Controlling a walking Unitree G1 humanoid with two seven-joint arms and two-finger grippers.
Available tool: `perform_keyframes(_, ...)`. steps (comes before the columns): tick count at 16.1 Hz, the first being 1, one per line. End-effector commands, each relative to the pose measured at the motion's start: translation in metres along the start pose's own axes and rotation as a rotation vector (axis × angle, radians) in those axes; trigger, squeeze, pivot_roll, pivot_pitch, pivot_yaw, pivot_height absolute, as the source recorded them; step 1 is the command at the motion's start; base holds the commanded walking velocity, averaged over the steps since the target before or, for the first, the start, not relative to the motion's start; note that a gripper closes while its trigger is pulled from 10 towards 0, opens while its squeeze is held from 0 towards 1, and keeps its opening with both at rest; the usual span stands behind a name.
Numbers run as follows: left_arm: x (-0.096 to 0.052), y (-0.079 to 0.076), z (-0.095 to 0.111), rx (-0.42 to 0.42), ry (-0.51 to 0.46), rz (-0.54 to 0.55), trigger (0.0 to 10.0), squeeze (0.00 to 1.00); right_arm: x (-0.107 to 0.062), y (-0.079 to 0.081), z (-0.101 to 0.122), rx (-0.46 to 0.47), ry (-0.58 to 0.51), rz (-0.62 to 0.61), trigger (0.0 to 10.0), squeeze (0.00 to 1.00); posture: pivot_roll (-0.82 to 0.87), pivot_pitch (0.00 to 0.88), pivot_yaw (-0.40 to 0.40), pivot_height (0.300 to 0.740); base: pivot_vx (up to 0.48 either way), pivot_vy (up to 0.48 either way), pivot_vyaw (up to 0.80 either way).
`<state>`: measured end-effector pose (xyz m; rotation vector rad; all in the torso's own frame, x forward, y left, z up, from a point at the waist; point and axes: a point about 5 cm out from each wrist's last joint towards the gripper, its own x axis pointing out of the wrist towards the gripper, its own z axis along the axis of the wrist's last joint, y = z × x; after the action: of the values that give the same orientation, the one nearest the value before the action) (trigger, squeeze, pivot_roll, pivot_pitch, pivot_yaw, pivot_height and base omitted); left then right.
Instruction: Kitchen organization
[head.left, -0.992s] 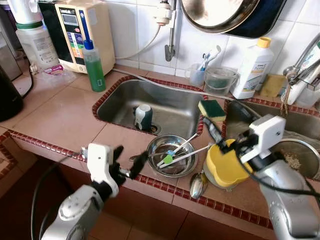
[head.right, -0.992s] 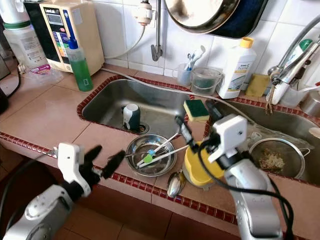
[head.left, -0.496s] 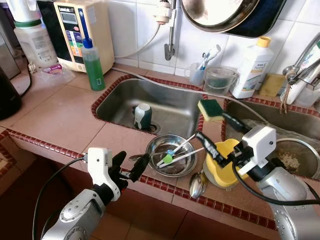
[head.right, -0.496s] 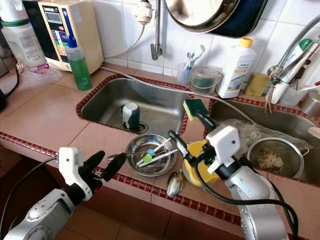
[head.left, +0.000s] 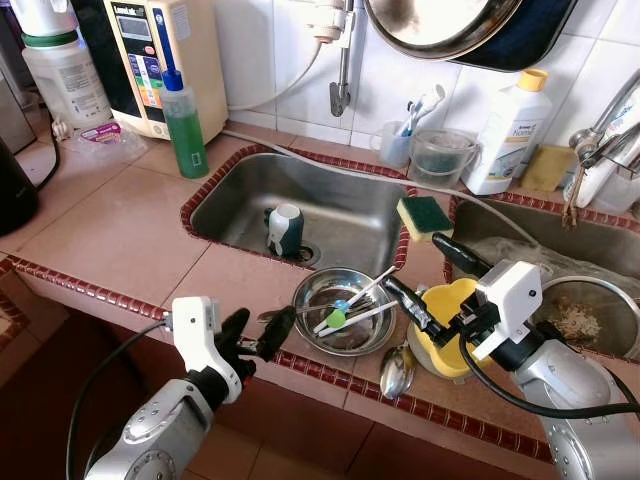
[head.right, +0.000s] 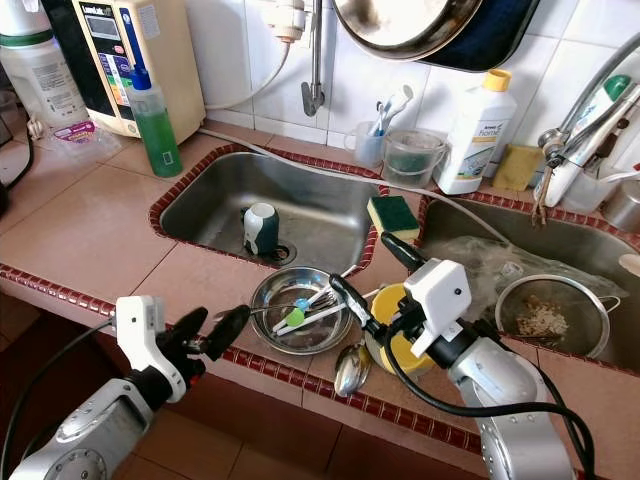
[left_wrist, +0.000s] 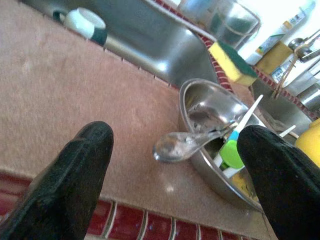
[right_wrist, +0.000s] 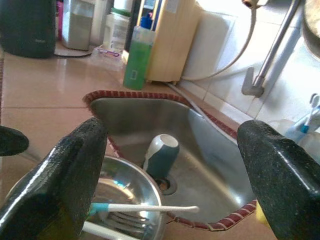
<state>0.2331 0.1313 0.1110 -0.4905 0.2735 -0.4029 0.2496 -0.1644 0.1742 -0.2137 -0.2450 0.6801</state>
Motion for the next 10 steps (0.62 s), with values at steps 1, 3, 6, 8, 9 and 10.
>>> perform_keyframes(1, -0.001, 0.0, 0.0, -0.015, 0.008, 0.005, 10.0, 0.0, 0.0, 0.002, 0.007, -0.021, -0.014, 0.027, 10.0, 0.0, -0.12, 0.073, -0.016, 0.74, 0.0, 0.0, 0.0)
perform_keyframes(3, -0.001, -0.002, -0.002, -0.064, 0.021, 0.006, 10.0, 0.0, 0.0, 0.004, 0.008, -0.019, -0.012, 0.046, 10.0, 0.0, -0.12, 0.075, -0.017, 0.74, 0.0, 0.0, 0.0)
perform_keyframes(6, 0.003, -0.004, -0.004, -0.105, 0.038, 0.008, 10.0, 0.0, 0.0, 0.01, 0.01, -0.022, -0.005, 0.103, 10.0, 0.0, -0.12, 0.073, -0.018, 0.74, 0.0, 0.0, 0.0)
perform_keyframes(8, 0.005, -0.003, -0.004, -0.13, 0.037, 0.015, 10.0, 0.0, -0.001, 0.014, 0.009, -0.027, 0.006, 0.131, 10.0, 0.0, -0.13, 0.073, -0.017, 0.74, 0.0, 0.0, 0.0)
perform_keyframes(9, 0.005, -0.003, -0.004, -0.145, 0.034, 0.019, 10.0, 0.0, -0.001, 0.015, 0.009, -0.023, 0.01, 0.142, 10.0, 0.0, -0.13, 0.074, -0.019, 0.74, 0.0, 0.0, 0.0)
perform_keyframes(10, 0.006, -0.004, -0.003, -0.162, 0.028, 0.017, 10.0, 0.0, -0.002, 0.016, 0.009, -0.022, 0.016, 0.151, 10.0, 0.0, -0.13, 0.075, -0.018, 0.74, 0.0, 0.0, 0.0)
